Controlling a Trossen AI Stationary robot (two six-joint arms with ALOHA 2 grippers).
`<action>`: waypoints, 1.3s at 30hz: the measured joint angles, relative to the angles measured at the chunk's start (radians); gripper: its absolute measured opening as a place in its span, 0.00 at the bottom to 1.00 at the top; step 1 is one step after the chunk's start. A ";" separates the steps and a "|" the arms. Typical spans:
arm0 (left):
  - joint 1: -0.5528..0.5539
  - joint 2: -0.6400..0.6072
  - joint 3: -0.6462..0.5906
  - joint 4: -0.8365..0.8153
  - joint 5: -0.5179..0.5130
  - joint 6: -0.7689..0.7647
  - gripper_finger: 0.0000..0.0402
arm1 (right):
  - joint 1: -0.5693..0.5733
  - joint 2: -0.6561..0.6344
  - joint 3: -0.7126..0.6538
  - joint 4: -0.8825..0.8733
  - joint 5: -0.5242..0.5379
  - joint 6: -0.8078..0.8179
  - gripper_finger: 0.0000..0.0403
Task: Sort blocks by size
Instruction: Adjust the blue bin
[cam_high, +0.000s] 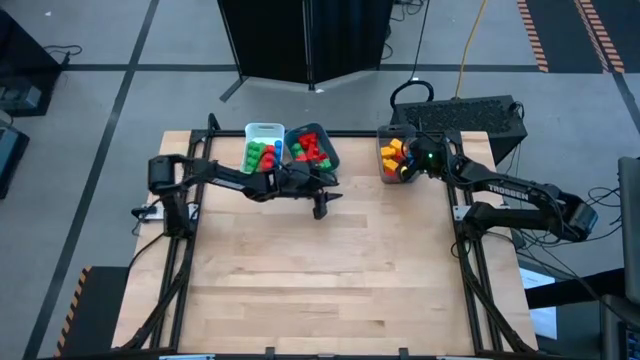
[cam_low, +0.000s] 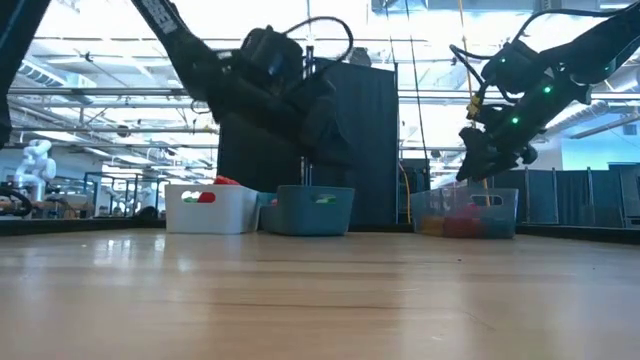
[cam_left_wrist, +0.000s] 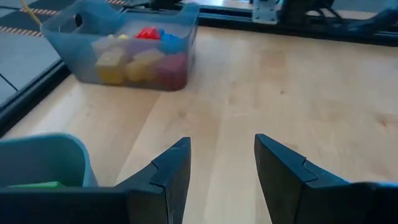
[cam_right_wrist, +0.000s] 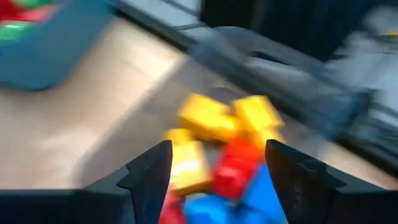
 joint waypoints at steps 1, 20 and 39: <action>-0.006 -0.021 0.000 -0.027 -0.002 0.006 0.40 | 0.005 0.000 0.000 0.005 -0.043 0.002 0.61; 0.308 -0.133 0.039 -0.327 -0.251 0.099 0.40 | 0.257 0.002 0.001 0.252 -0.146 0.107 0.35; 0.468 0.138 0.395 -0.659 -0.220 0.375 0.40 | 0.278 0.002 0.001 0.247 -0.105 0.048 0.28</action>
